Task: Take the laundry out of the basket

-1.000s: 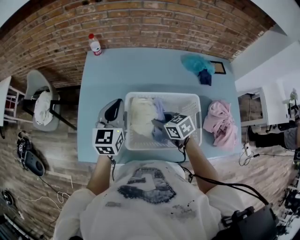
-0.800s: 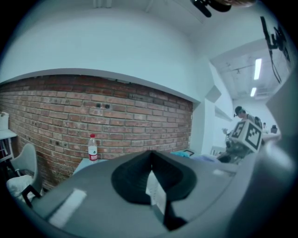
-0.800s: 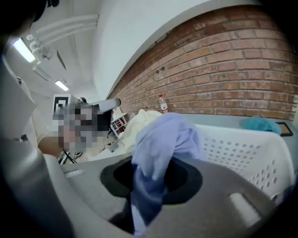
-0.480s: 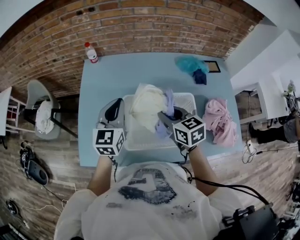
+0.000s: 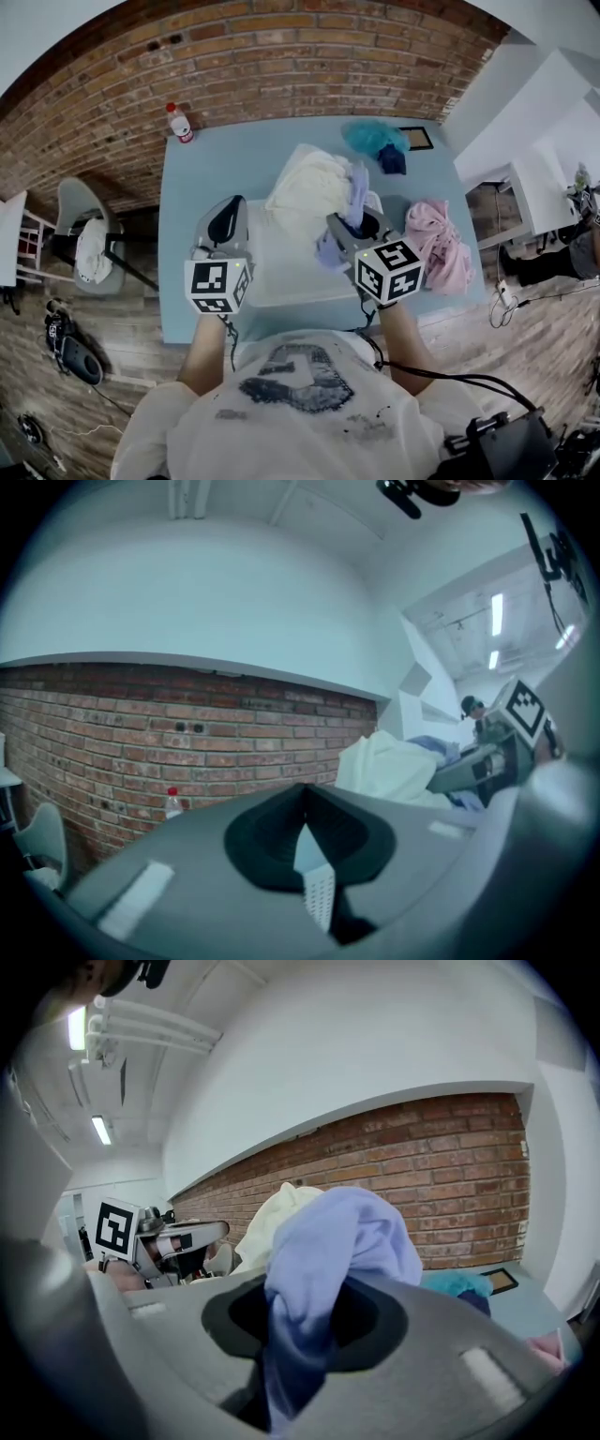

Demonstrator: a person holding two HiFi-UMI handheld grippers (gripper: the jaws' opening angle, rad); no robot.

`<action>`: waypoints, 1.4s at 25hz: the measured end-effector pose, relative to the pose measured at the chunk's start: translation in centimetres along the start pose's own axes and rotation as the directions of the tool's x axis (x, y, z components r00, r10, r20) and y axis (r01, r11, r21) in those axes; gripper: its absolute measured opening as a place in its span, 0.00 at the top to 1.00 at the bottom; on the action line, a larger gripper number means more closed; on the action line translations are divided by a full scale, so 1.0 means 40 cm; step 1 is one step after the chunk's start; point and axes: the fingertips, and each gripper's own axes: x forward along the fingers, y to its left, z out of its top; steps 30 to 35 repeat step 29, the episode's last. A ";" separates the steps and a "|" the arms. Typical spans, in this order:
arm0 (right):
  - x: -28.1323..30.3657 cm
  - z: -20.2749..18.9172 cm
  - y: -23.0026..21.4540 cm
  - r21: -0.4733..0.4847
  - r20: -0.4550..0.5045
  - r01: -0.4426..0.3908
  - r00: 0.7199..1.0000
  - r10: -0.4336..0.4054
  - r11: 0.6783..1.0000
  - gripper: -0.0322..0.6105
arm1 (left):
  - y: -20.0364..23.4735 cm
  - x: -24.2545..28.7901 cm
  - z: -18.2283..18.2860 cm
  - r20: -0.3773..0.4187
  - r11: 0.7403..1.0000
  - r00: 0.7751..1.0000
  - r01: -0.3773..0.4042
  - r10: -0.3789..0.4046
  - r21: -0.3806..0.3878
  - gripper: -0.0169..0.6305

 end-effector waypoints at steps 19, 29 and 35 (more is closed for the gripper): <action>-0.035 0.046 -0.052 -0.036 0.045 0.084 0.996 -0.082 0.996 0.77 | -0.025 0.005 0.015 -0.003 1.000 1.000 -0.025 0.025 -0.006 0.99; -0.029 0.062 -0.048 -0.044 0.053 0.068 0.996 -0.066 0.997 0.77 | -0.016 0.006 0.014 -0.009 0.999 0.999 -0.041 0.040 -0.009 0.99; -0.029 0.062 -0.048 -0.044 0.053 0.068 0.996 -0.066 0.997 0.77 | -0.016 0.006 0.014 -0.009 0.999 0.999 -0.041 0.040 -0.009 0.99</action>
